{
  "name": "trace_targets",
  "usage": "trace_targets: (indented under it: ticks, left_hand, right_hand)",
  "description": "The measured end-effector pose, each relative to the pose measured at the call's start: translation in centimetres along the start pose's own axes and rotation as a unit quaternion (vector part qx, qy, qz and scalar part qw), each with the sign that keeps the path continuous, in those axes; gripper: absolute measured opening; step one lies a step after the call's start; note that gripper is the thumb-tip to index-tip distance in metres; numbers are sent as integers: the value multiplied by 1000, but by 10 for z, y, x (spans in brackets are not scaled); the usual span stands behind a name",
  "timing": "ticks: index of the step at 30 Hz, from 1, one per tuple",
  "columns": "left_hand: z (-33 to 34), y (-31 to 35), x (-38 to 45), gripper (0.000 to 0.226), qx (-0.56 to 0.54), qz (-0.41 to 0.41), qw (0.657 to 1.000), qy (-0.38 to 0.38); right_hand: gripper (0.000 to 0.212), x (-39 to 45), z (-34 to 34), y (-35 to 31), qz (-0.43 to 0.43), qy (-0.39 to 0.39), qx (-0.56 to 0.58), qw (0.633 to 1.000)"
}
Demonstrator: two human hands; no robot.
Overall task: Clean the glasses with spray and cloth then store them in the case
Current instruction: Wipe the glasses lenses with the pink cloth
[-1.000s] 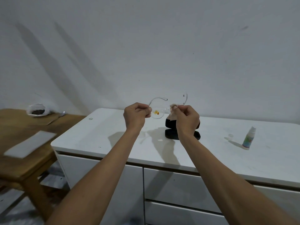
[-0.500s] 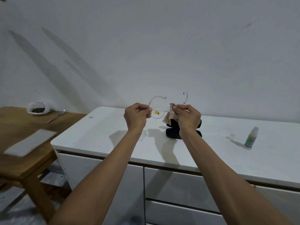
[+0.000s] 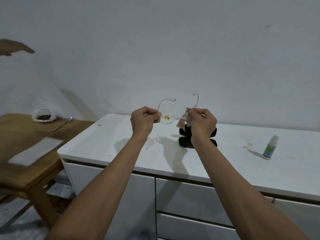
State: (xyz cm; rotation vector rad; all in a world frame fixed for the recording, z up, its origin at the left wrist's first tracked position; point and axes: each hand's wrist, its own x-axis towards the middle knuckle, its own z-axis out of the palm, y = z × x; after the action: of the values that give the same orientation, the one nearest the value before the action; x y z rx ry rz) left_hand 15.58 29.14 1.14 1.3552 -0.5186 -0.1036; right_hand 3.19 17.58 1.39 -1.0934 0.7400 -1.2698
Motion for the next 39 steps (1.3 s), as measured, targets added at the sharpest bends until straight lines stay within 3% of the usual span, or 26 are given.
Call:
trace_targets:
  ticks: [3,7,13,19,21,24,30,34,39]
  left_hand:
    - [4,0,-2,14,-19,0,1000,12]
    - [7,-2,-2,14,-31,-5,999,38]
    - [1,-10,1,13,-25,-20,998,62]
    - [-14,-7,10,15,12,-25,998,48]
    - [-15,-5,11,14,22,-15,999,30]
    - [-9,-1,8,13,26,1,999,27]
    - [11,4,-1,14,18,19,999,36]
    - [24,6,-9,11,11,34,998,57]
    - [20,-1,-5,15,17,26,997,65]
  right_hand:
    - [16,-5,18,2,5,51,69,996]
    - [21,-2,32,7,20,36,83,996]
    - [19,16,18,11,-11,-85,-53,995]
    - [16,28,-8,-1,54,-245,-139,958]
    - [15,27,-10,-3,55,-232,-132,962]
    - [12,24,-2,3,31,-118,-87,989]
    - [20,13,32,5,43,42,129,990]
    - [24,16,48,4,47,42,173,983]
    - [19,25,31,2,29,-60,63,996]
